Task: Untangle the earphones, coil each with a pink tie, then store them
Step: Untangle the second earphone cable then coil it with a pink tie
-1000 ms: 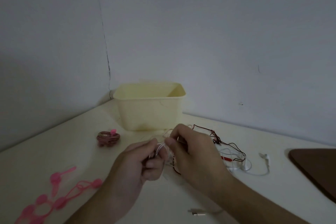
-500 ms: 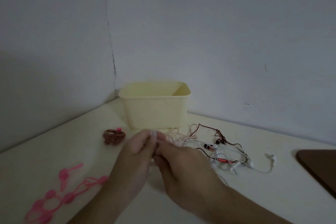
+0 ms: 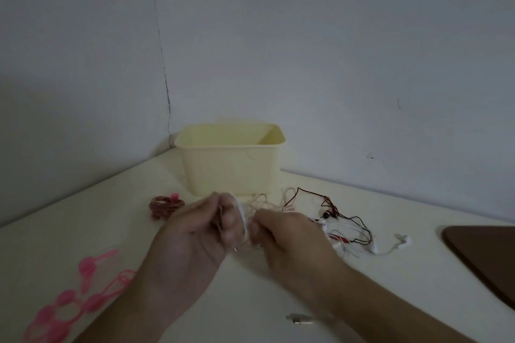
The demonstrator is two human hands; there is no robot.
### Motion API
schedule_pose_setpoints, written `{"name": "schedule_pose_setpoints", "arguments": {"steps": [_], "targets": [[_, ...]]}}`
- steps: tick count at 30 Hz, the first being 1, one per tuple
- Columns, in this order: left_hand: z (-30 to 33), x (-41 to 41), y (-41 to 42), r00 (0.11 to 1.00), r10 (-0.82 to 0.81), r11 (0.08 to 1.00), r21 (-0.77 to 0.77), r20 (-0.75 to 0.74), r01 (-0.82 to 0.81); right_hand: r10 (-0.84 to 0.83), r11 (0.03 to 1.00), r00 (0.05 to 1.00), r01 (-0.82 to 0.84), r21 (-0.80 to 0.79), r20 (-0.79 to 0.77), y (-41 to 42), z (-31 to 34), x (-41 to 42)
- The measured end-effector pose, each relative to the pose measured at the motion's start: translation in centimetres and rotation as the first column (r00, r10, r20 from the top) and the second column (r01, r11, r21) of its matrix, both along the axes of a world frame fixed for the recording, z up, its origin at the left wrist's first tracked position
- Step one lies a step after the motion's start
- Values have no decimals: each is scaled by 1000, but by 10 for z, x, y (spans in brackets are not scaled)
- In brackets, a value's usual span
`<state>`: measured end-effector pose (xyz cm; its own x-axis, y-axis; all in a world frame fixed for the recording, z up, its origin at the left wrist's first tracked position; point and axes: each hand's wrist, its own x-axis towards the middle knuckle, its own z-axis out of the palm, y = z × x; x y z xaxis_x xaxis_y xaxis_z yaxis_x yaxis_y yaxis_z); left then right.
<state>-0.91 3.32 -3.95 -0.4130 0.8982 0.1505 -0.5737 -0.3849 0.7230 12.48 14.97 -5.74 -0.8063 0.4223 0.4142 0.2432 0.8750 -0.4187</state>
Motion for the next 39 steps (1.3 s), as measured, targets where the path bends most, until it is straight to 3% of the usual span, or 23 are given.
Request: {"name": "schedule_pose_setpoints", "arguments": {"steps": [3,5,7,9,11,14,17,20,22,24,26,27,29,31,36,39], "targets": [[-4,-8,6,961,262,964,-32,-90,-265,74,986,994,-85,144,77,-15,-1,-2],[-10,-7,10,844,356,911,-51,-402,-409,109,961,994,-110,255,18,-19,0,-4],[-20,-2,12,645,323,883,-25,-693,-469,114,949,990,-85,302,-80,-19,2,-3],[-28,0,14,564,217,899,-62,-797,-433,88,959,981,-37,280,-173,-14,5,-1],[-28,-1,15,639,106,927,-156,-762,-341,34,968,970,29,251,-241,-3,9,2],[-20,-3,9,875,-104,950,-308,-474,-54,-64,998,961,65,-5,-269,14,10,2],[-17,-2,3,944,-239,959,-208,-226,193,-49,989,973,15,-150,-224,15,4,2],[-11,-3,3,996,-81,997,12,-49,82,-2,996,996,-7,-89,-94,3,2,3],[-7,-8,5,996,83,996,19,21,-83,24,999,1000,-25,22,12,-7,2,1],[-5,-9,9,983,183,983,-9,-30,-183,47,991,996,-56,119,75,-17,1,-3],[-10,-5,11,948,248,963,-52,-200,-263,71,976,994,-85,200,77,-22,1,-4],[-15,-3,13,898,275,945,-73,-343,-318,81,967,995,-94,237,63,-21,1,-4],[-25,0,14,707,263,915,-62,-656,-398,108,954,994,-108,281,15,-16,4,-2],[-33,3,15,569,173,933,-52,-804,-357,108,947,994,-98,306,-16,-8,8,2],[-30,1,12,655,39,951,-174,-754,-257,49,973,985,-10,230,-164,9,23,7],[-23,-3,8,813,-99,946,-308,-574,-103,22,978,988,11,210,-154,20,25,7]]}}
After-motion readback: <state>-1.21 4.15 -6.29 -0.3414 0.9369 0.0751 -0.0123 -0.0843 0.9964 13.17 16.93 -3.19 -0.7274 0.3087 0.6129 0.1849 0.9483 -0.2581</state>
